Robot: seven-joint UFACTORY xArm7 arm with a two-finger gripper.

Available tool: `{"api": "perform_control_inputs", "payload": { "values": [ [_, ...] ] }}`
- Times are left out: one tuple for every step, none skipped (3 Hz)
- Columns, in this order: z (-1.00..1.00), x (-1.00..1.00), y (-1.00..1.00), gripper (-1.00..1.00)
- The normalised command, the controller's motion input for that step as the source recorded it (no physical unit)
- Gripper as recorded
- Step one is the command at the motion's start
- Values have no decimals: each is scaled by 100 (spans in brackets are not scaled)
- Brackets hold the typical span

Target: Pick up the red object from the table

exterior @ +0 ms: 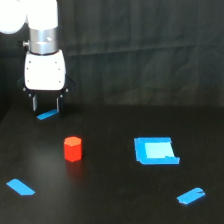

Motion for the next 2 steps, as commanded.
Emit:
{"api": "perform_control_inputs", "payload": {
  "values": [
    [-10,45,-42,96],
    [-13,44,-61,93]
  ]
}}
